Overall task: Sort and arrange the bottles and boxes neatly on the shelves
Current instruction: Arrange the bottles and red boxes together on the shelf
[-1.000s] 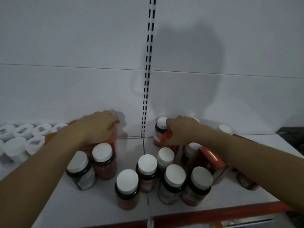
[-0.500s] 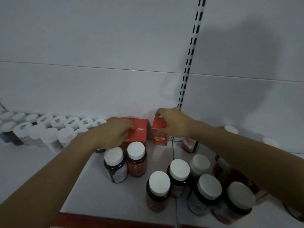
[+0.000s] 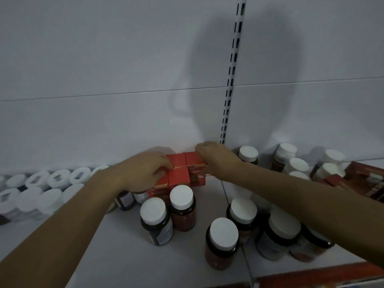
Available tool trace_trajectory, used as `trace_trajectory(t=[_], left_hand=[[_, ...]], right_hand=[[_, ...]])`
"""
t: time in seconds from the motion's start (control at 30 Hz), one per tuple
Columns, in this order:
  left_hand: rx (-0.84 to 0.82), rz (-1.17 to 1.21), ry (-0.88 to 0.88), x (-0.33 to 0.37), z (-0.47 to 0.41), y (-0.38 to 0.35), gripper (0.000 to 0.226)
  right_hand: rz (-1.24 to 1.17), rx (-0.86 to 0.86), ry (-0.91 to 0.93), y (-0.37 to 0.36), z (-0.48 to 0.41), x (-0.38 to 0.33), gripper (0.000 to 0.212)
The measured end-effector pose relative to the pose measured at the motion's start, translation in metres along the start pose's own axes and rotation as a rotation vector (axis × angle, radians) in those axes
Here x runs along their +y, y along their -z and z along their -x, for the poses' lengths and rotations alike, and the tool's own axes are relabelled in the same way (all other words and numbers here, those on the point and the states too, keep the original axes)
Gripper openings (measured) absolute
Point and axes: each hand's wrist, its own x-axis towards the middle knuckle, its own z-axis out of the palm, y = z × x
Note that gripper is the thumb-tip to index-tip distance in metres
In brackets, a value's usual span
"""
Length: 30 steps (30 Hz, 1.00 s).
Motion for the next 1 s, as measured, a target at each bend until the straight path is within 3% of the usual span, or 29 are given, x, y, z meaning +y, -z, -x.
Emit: trace_trajectory(t=[0.17, 0.33, 0.53, 0.73, 0.87, 1.0], left_hand=[[-0.036, -0.052, -0.030, -0.005, -0.018, 0.019, 0.031], [0.035, -0.091, -0.194, 0.014, -0.047, 0.022, 0.024], [0.002, -0.157, -0.238, 0.075, -0.084, 0.019, 0.038], [0.046, -0.196, -0.341, 0.155, -0.121, 0.019, 0.033], [0.074, -0.204, -0.381, 0.191, -0.141, 0.015, 0.035], [0.033, -0.254, -0.289, 0.191, -0.158, 0.011, 0.040]], right_hand=[[-0.143, -0.005, -0.039, 0.006, 0.008, 0.003, 0.032], [-0.090, -0.025, -0.071, 0.046, 0.038, 0.028, 0.037], [0.016, -0.167, -0.241, 0.111, 0.112, 0.090, 0.026], [0.039, -0.190, -0.423, 0.134, 0.198, 0.149, 0.030], [0.015, -0.169, -0.413, 0.133, 0.237, 0.173, 0.027], [-0.002, -0.155, -0.331, 0.124, 0.250, 0.189, 0.025]])
